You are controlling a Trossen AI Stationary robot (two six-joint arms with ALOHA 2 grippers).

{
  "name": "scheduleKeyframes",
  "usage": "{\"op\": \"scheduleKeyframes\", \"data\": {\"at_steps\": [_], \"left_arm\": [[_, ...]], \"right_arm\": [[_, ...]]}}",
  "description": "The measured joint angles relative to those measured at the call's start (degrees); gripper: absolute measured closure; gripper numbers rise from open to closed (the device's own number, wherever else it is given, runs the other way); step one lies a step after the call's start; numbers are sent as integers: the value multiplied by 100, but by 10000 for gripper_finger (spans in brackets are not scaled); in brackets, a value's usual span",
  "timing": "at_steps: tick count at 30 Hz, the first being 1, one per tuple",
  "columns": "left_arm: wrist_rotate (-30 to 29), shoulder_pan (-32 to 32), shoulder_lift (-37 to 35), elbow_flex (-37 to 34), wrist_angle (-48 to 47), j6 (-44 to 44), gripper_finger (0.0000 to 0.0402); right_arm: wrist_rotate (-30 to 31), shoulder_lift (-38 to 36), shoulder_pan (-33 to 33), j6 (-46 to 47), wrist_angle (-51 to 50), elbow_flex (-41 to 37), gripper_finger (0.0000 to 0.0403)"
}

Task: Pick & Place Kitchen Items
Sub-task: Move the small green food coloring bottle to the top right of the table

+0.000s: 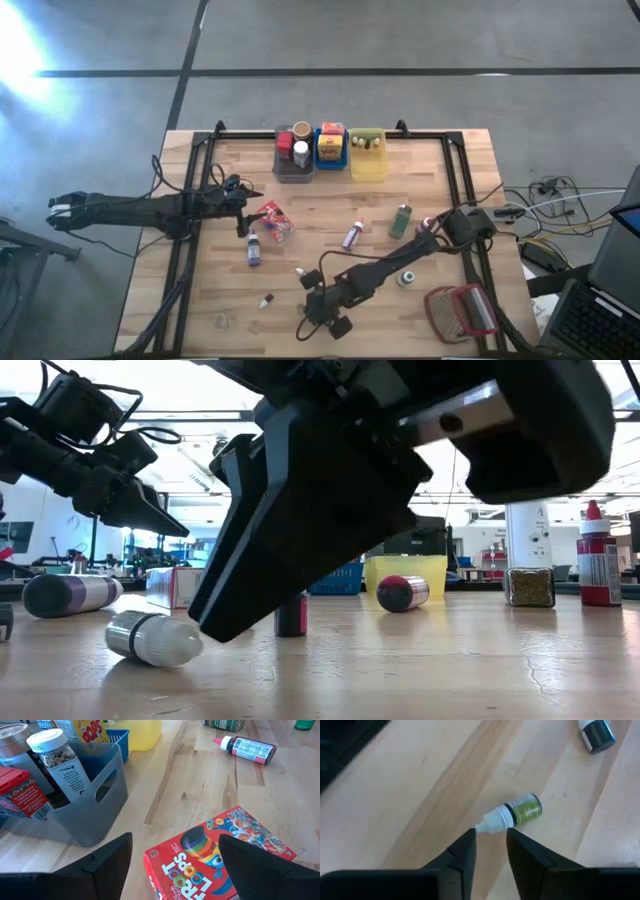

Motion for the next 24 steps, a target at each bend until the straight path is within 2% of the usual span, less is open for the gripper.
{"op": "scheduleKeyframes", "data": {"at_steps": [7, 10, 15, 24], "left_arm": [[0, 0, 0, 0, 0, -2, 99], [-2, 0, 0, 0, 0, -2, 101], [-1, 0, 0, 0, 0, 0, 99], [0, 0, 0, 0, 0, -1, 99]], "right_arm": [[2, 0, 2, 614, 574, -37, 251], [300, 0, 5, 912, 970, -123, 241], [979, 2, 16, 1143, 961, -151, 243], [1068, 4, 275, 1479, 1024, -79, 260]]}}
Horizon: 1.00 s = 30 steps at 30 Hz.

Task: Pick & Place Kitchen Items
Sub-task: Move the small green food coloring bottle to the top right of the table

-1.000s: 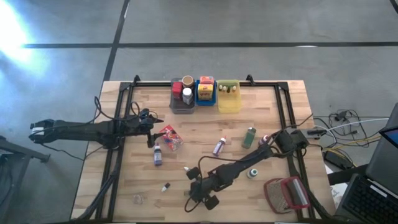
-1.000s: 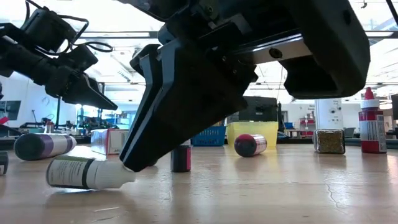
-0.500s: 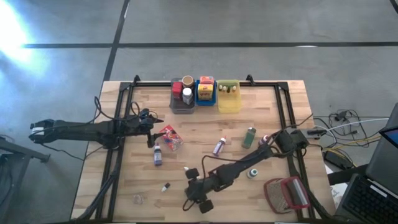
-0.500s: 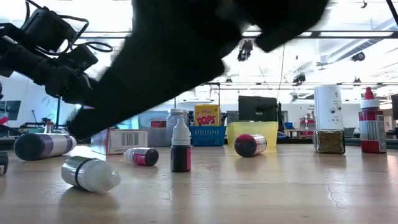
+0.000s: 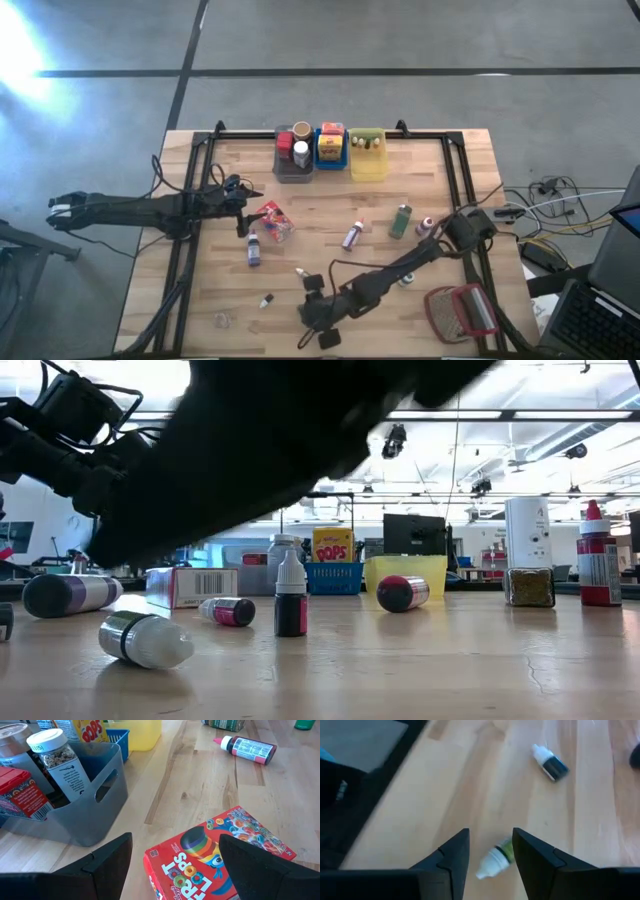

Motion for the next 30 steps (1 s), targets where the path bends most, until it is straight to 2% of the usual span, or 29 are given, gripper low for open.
{"op": "scheduleKeyframes", "data": {"at_steps": [5, 9, 24, 27, 30], "left_arm": [[-1, 0, 0, 0, 0, -1, 101], [-2, 0, 0, 0, 0, -1, 99], [-2, 2, 0, 0, 0, -1, 101], [1, 0, -2, 0, -12, 0, 99], [0, 0, -2, 2, -28, -1, 100]], "right_arm": [[891, 0, 162, 331, -17, 24, 266], [1355, 0, 232, 768, 22, 24, 264], [1491, 110, 502, 1770, 117, 32, 284], [1325, 446, 480, 1861, 78, 341, 282], [1322, 753, 482, 1851, -372, 851, 277]]}}
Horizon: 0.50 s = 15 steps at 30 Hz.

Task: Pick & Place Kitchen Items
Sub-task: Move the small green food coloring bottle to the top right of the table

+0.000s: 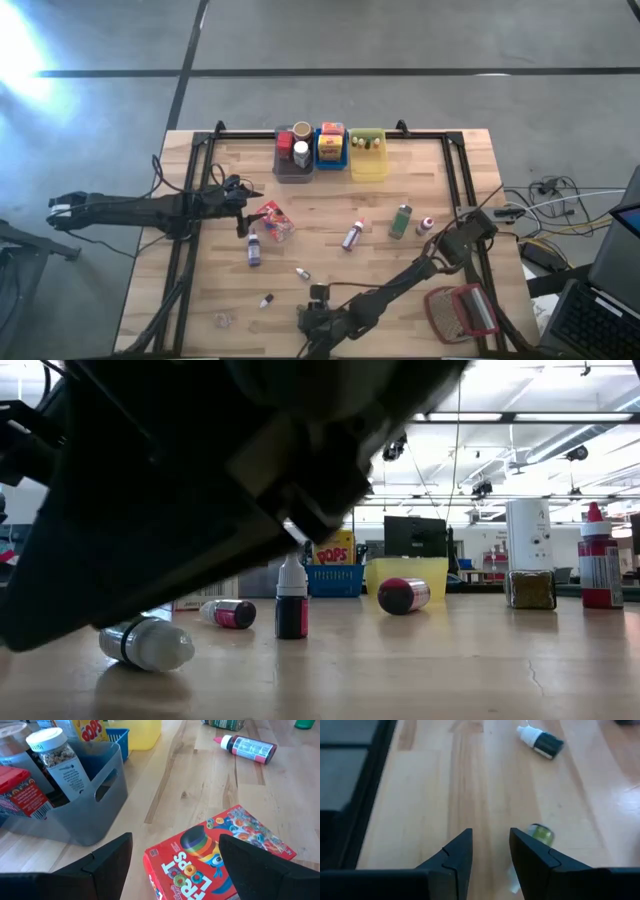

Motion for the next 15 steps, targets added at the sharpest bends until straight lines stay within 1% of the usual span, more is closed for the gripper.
{"op": "scheduleKeyframes", "data": {"at_steps": [2, 6, 8, 12, 15], "left_arm": [[-2, 1, 2, 0, -27, 1, 101], [0, 0, 2, 0, -68, 2, 99], [0, 0, 4, 0, -101, 2, 99], [0, 0, 4, 0, -95, 2, 101], [-2, 0, 6, 0, -98, 2, 99]], "right_arm": [[78, 108, -2, -61, -441, 382, 273], [657, 328, 17, -47, -1449, 1107, 271], [848, 419, 36, 128, -1950, 1362, 275], [850, 475, 37, 766, -2480, 1498, 287], [707, 481, 37, 890, -2506, 1458, 293]]}}
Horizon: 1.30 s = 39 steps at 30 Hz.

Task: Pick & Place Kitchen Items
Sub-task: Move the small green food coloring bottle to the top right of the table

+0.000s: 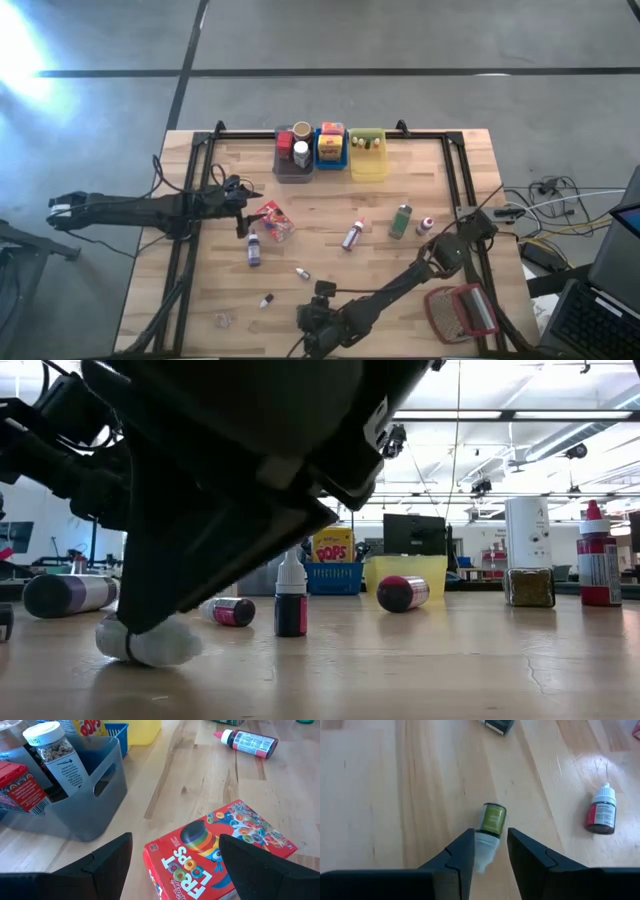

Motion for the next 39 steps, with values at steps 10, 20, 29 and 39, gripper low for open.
{"op": "scheduleKeyframes", "data": {"at_steps": [10, 20, 29, 39], "left_arm": [[1, 1, -2, -1, -5, -2, 99], [2, 2, -2, 0, -3, -2, 99], [0, 2, -2, 0, -3, 0, 99], [2, 2, -1, 0, -1, -1, 99]], "right_arm": [[-313, -4, -35, 159, -14, -168, 261], [-403, -44, -122, 235, 50, -378, 243], [-452, -63, -116, -246, 42, -389, 319], [-635, -790, -125, -1344, -523, -412, 350]]}}
